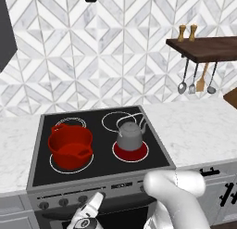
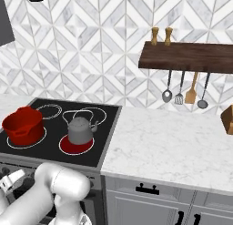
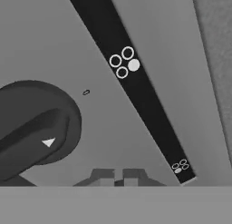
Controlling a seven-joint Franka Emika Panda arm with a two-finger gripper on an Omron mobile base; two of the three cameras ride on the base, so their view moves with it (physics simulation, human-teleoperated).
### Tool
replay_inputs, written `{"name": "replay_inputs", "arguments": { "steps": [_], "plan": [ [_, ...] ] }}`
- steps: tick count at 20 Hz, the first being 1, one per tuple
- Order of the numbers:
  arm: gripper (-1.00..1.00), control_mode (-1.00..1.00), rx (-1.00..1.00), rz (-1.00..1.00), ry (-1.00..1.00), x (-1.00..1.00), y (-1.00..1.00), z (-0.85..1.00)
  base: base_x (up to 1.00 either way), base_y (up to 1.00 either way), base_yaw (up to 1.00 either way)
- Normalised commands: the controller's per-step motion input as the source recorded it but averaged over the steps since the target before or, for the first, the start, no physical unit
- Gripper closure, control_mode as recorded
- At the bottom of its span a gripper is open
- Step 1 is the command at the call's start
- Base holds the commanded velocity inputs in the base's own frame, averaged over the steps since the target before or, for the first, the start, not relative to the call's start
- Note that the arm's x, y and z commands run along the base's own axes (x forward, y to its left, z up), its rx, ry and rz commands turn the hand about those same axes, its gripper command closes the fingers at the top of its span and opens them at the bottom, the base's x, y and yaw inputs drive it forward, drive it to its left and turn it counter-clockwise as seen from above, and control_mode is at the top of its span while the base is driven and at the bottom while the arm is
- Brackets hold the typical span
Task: Pick the kettle from the counter and place it on a stove burner. Then turn the burner on.
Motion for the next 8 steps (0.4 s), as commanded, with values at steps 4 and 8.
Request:
{"name": "replay_inputs", "arguments": {
  "steps": [4,8],
  "plan": [
    [1.00,-1.00,-0.12,0.13,0.09,0.01,0.19,-0.06,0.00,0.00,0.00],
    [1.00,-1.00,0.00,0.00,0.00,0.00,0.00,0.00,0.00,0.00,0.00]
  ]
}}
